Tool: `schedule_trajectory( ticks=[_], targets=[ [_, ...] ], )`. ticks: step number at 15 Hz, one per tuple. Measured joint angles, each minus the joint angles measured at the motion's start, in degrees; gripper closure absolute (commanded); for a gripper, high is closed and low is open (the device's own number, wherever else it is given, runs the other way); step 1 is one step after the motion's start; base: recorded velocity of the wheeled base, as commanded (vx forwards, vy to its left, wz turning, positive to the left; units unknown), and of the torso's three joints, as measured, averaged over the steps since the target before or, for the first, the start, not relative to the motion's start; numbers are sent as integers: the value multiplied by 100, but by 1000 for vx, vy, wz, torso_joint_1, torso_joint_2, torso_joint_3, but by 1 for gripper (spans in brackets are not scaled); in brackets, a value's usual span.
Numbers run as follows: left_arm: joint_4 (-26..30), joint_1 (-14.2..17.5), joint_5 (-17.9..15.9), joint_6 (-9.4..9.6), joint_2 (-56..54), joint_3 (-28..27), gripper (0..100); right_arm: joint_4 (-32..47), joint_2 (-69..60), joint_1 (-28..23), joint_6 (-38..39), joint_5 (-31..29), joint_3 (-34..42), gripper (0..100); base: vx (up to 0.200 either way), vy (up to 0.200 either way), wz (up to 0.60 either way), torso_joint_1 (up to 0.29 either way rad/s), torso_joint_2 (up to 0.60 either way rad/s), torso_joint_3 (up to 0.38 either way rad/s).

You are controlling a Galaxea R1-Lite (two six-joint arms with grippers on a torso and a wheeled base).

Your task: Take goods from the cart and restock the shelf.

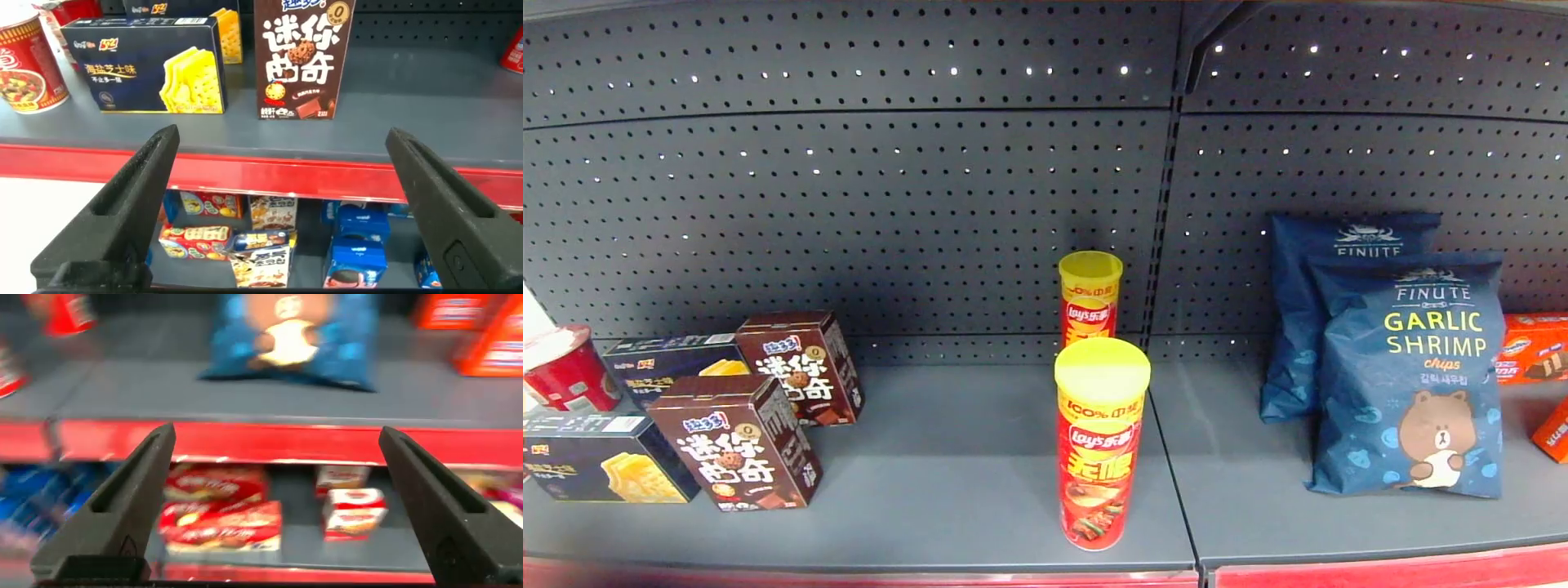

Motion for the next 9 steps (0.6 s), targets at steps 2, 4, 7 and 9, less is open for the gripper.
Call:
schedule_trajectory(
  ticks=[2, 4, 7, 9],
  targets=[
    [0, 0, 0, -126, 0, 0, 0, -4, -183, -229, -2, 13, 0, 0, 0, 0, 0, 0, 0, 0],
    [1, 0, -7, -266, 0, 0, 0, -4, -276, -286, -2, 11, 0, 0, 0, 0, 0, 0, 0, 0],
    [6, 0, -152, -283, 2, 0, 0, -4, -323, -301, -5, 11, 0, 0, 0, 0, 0, 0, 0, 0],
    [22, 0, -367, -271, 5, 0, 0, -4, -332, -304, -5, 10, 0, 0, 0, 0, 0, 0, 0, 0]
  ],
)
